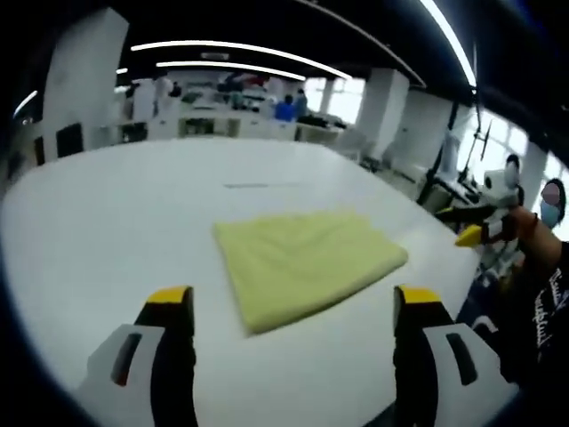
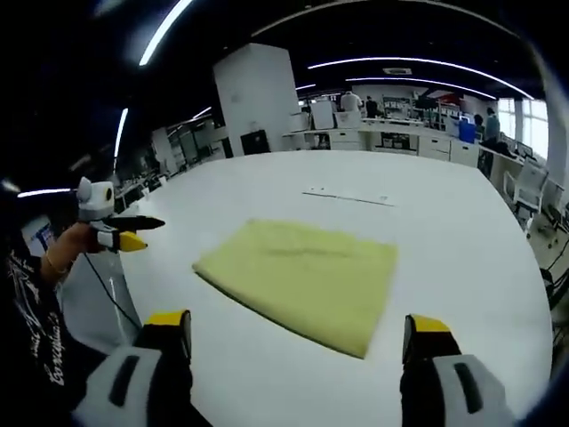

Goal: Fold the garment on the visible template until the final outline fits inside the template.

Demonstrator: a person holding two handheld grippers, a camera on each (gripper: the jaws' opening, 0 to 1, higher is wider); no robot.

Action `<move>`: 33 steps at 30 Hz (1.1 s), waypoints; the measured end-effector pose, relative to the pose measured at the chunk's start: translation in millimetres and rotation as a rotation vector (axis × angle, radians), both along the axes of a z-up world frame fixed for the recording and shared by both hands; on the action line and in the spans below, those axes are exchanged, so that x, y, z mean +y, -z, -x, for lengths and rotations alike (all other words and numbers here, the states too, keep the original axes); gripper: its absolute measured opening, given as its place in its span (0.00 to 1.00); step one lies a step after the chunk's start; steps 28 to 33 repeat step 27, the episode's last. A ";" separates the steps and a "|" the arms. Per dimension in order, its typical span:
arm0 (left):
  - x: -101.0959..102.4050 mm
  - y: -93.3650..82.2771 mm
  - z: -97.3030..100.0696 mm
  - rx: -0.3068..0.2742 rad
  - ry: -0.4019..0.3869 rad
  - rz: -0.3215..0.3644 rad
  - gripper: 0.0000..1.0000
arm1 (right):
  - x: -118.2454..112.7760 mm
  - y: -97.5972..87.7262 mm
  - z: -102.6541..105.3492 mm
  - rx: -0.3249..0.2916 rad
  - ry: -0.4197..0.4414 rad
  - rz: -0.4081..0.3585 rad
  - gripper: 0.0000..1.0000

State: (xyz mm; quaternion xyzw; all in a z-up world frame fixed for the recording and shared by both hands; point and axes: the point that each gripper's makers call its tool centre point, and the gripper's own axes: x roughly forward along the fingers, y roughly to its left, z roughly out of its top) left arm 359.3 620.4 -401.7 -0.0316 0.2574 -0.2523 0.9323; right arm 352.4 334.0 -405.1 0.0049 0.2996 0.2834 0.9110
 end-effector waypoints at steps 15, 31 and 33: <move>1.7 -5.3 8.7 -0.015 -0.014 0.016 0.99 | 4.9 -6.3 13.1 -0.038 0.033 -0.005 1.00; -1.2 0.5 9.7 0.006 0.000 -0.001 0.99 | 5.7 0.3 15.3 -0.008 0.045 -0.001 1.00; -1.2 0.5 9.7 0.006 0.000 -0.001 0.99 | 5.7 0.3 15.3 -0.008 0.045 -0.001 1.00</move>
